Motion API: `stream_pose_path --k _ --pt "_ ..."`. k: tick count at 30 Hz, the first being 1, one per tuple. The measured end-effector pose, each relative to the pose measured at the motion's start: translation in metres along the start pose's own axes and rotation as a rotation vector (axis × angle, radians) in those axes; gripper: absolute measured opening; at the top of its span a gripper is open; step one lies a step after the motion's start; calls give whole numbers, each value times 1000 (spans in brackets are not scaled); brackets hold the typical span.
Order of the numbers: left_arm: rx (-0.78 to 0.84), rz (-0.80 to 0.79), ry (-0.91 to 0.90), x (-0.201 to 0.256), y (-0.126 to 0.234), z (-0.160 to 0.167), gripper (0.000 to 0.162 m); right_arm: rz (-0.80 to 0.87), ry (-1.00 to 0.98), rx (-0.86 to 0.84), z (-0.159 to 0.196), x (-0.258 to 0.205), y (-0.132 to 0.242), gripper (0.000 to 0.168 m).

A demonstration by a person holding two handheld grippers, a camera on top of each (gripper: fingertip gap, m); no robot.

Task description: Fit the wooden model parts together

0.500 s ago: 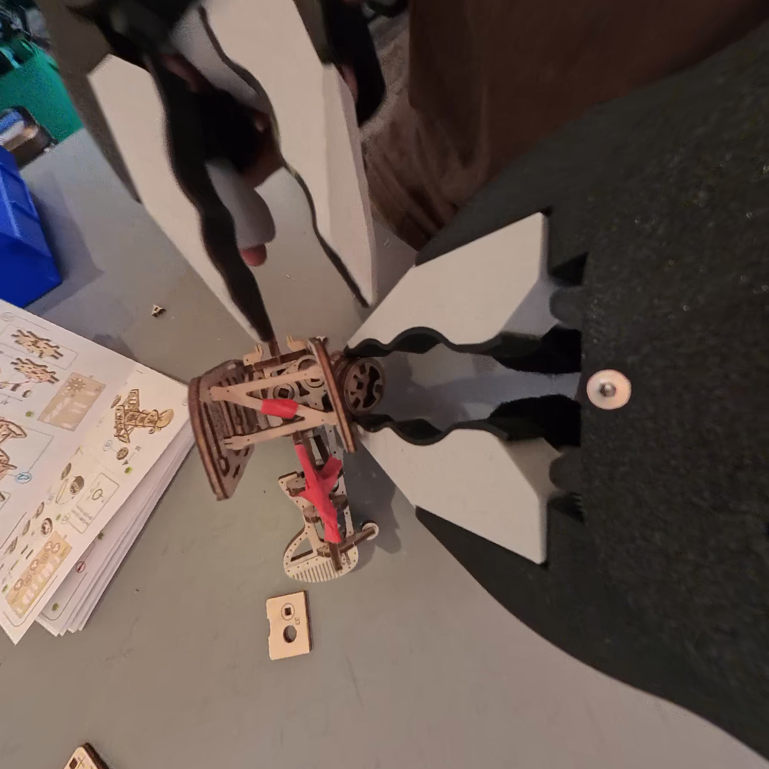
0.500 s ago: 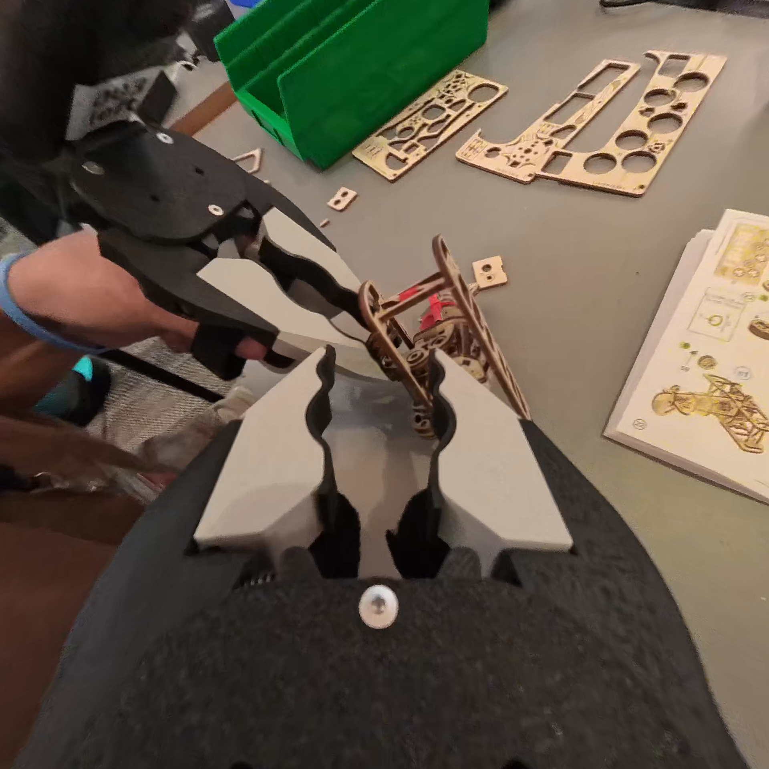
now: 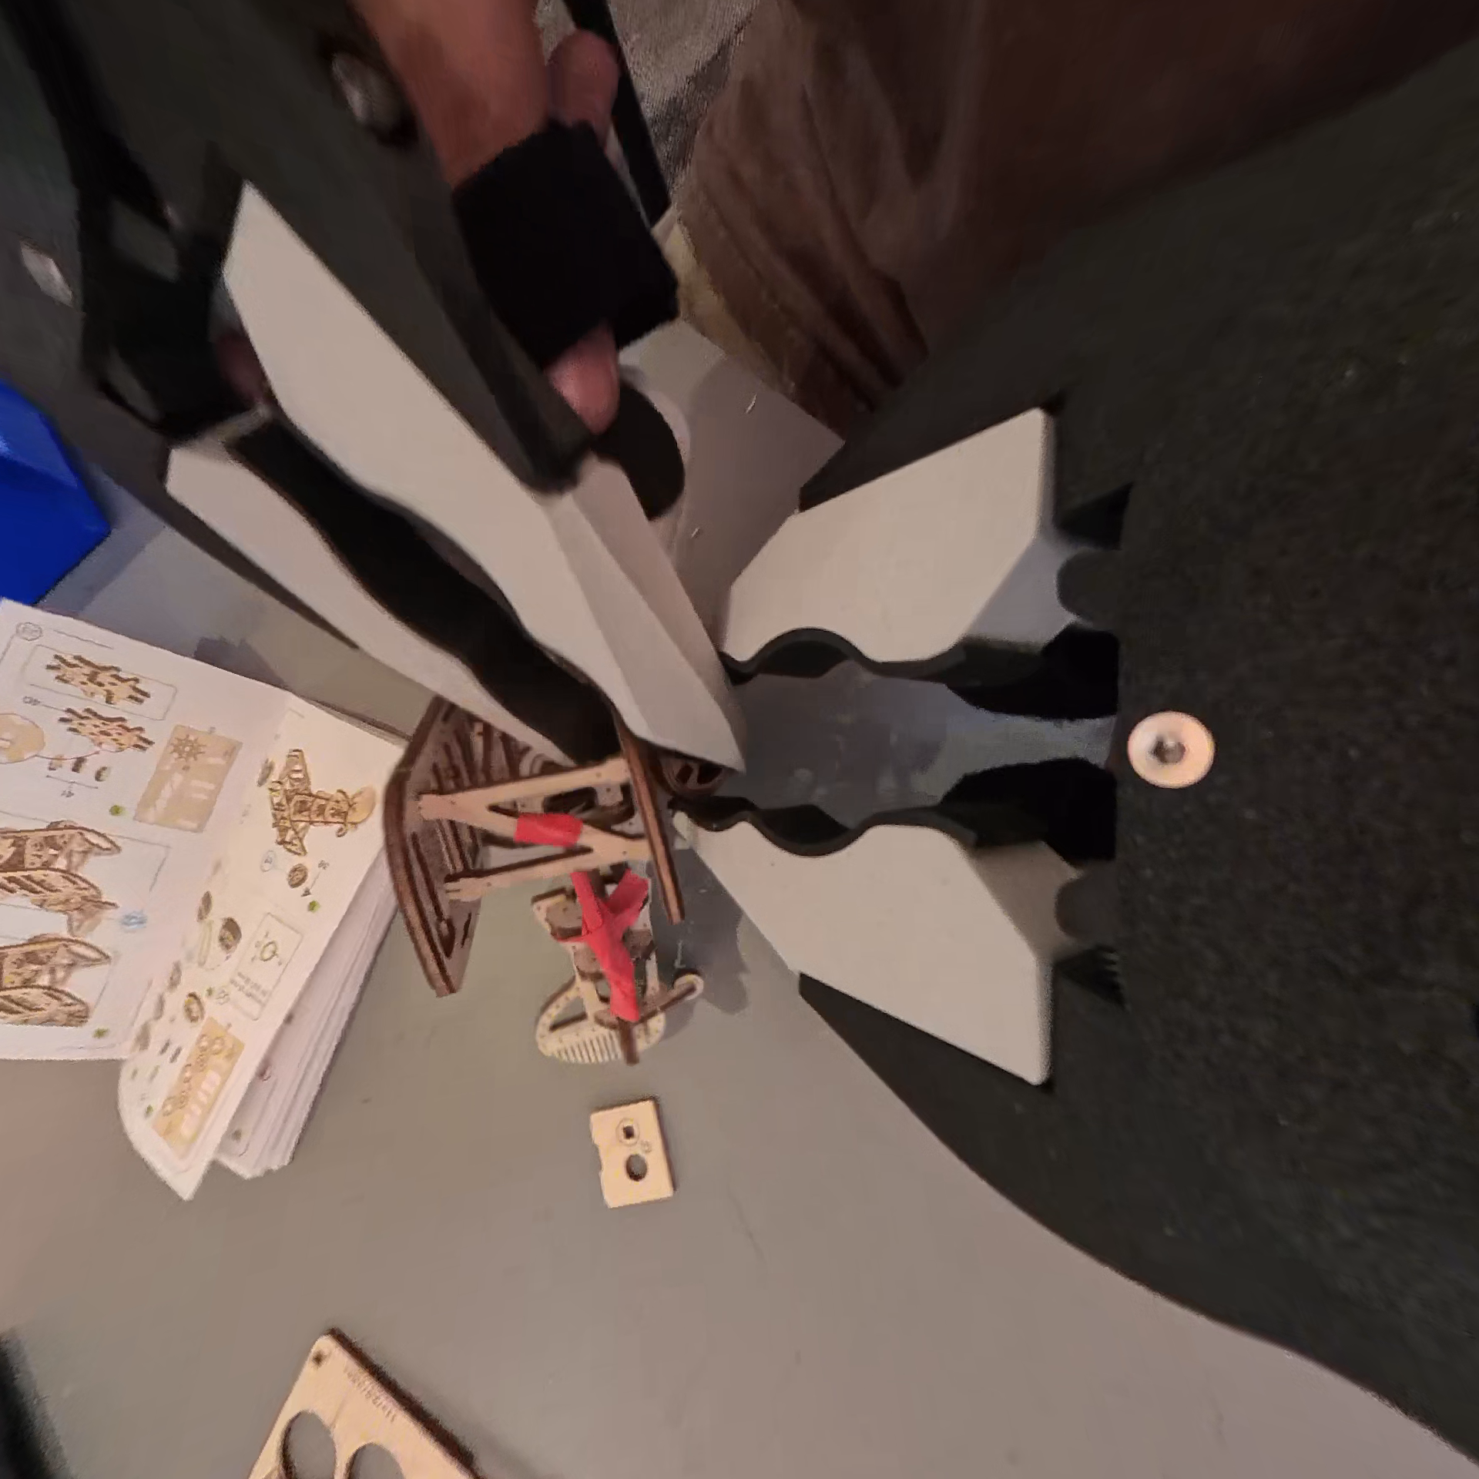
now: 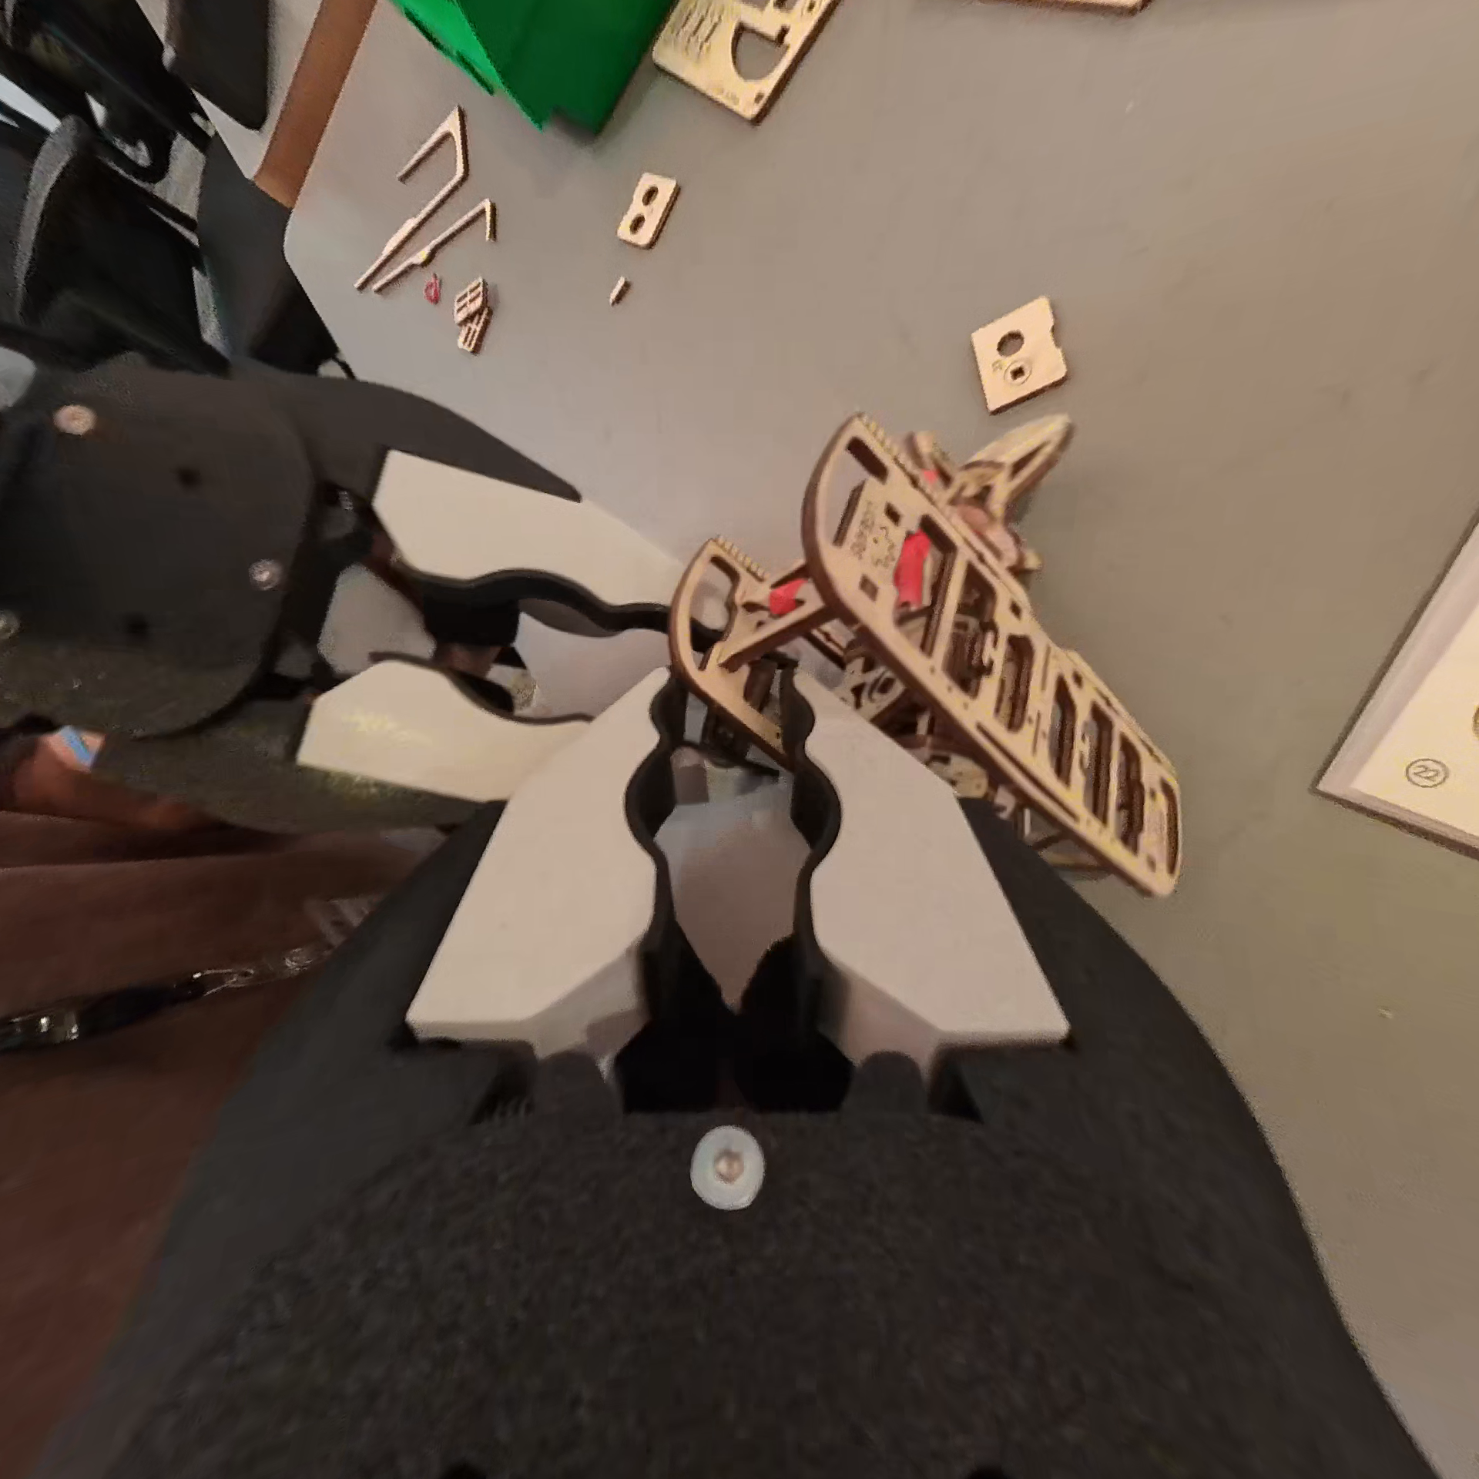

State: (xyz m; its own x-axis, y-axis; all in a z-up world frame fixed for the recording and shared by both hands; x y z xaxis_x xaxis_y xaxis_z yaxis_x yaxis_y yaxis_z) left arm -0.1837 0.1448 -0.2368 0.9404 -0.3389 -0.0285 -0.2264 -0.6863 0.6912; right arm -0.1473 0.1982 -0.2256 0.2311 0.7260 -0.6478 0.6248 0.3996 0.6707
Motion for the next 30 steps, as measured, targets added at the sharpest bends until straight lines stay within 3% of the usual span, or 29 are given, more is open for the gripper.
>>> stream_pose_path --k 4,15,19,23,27,30 --pt "65 -14 7 3 3 -3 23 8 10 -9 -2 3 4 17" --pt "291 -44 -68 13 17 -9 23 -345 -285 12 1 11 22 12" --pt "324 -47 -66 15 15 -10 23 -387 -342 6 3 14 25 13" --pt "317 -20 -25 11 13 -6 23 -301 -239 2 3 12 26 17" --pt "323 12 21 3 15 -3 22 -287 -128 -21 6 4 32 35" --pt "294 53 29 3 15 -1 23 -192 6 -40 11 2 37 34"
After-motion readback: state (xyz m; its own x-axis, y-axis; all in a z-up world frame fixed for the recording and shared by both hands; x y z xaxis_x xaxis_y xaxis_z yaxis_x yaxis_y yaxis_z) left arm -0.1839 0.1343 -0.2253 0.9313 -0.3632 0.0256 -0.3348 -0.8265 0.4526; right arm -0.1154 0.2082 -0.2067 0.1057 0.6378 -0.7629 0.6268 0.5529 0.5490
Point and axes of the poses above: each gripper's, where its closed fingertips meet, y back along the fingers, z out of its underside, x = y × z across the jaws, the point moved 6 cm from there along y, back along the fingers, and after that the axes turned 15 degrees about -y, right-handed, at the moved point
